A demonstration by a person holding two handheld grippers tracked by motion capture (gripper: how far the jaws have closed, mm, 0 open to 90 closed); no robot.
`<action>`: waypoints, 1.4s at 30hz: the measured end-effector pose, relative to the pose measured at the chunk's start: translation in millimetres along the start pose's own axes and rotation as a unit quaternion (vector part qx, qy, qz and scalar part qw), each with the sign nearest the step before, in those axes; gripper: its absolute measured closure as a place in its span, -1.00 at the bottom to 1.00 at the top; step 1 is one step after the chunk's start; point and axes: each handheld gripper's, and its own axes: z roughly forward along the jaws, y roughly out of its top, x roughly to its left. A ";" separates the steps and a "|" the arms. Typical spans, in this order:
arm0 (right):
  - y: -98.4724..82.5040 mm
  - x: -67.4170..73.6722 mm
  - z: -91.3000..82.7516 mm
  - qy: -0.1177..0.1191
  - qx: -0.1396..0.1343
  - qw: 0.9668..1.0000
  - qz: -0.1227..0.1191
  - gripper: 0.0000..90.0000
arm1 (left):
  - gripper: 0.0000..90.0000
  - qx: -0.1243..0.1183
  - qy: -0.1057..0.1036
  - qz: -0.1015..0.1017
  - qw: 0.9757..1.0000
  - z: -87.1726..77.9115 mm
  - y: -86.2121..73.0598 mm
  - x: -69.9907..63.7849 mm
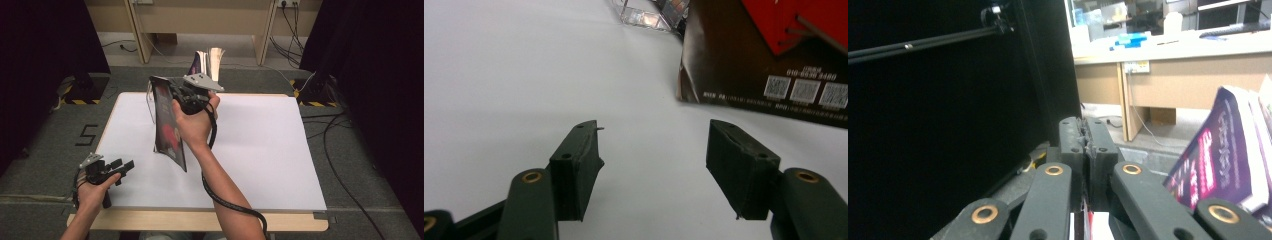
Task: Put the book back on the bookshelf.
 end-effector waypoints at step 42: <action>35.9 3.9 60.9 -0.031 -0.051 0.998 -0.006 0.97 | -0.20 -0.009 0.011 0.018 1.000 2.6 -3.1 -1.3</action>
